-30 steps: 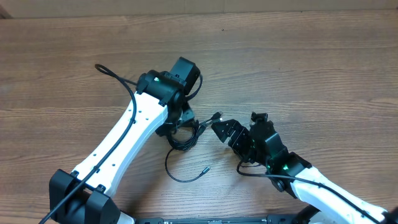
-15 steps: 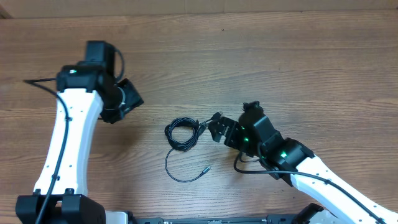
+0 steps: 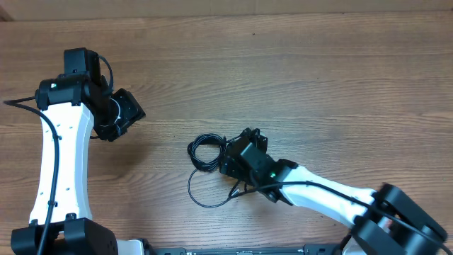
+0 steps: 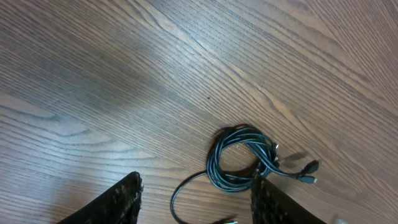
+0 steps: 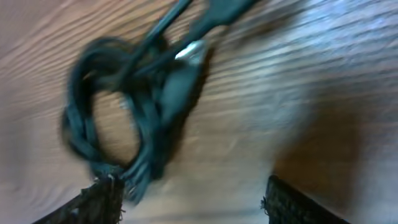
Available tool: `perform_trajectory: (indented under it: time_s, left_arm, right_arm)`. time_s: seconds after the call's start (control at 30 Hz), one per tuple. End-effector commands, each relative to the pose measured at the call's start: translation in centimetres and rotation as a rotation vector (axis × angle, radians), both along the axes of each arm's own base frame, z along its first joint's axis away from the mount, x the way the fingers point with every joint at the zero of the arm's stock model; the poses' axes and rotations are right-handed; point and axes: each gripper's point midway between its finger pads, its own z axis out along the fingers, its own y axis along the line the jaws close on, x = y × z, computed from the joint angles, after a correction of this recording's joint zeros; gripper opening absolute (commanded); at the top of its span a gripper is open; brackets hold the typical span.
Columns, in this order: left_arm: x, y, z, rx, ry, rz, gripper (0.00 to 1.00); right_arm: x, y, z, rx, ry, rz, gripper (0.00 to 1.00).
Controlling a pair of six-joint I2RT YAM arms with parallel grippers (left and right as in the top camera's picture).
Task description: Untangle cables
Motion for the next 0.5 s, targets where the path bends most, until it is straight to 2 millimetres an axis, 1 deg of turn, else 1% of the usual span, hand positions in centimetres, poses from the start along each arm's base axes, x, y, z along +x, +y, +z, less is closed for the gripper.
perform_trajectory:
  time_s: [0.0, 0.1, 0.2, 0.37, 0.47]
  left_arm:
    - [-0.2, -0.3, 0.3, -0.012, -0.017, -0.023, 0.57]
    - [-0.2, -0.3, 0.3, -0.012, -0.017, -0.023, 0.57]
    - [-0.2, -0.3, 0.3, -0.012, -0.016, -0.019, 0.58]
    - [-0.2, -0.3, 0.3, -0.012, -0.017, -0.02, 0.59]
    - [-0.2, -0.3, 0.3, -0.012, -0.016, -0.02, 0.59]
  right_arm:
    - [1.5, -0.1, 0.3, -0.007, -0.052, -0.066, 0.68]
    - [2.3, -0.6, 0.6, -0.044, -0.106, -0.1, 0.65]
    - [2.6, -0.8, 0.7, -0.063, -0.133, -0.114, 0.64]
    - [3.3, 0.5, 0.4, -0.047, -0.161, -0.084, 0.63]
    - [3.4, 1.7, 0.0, -0.078, -0.16, -0.036, 0.63]
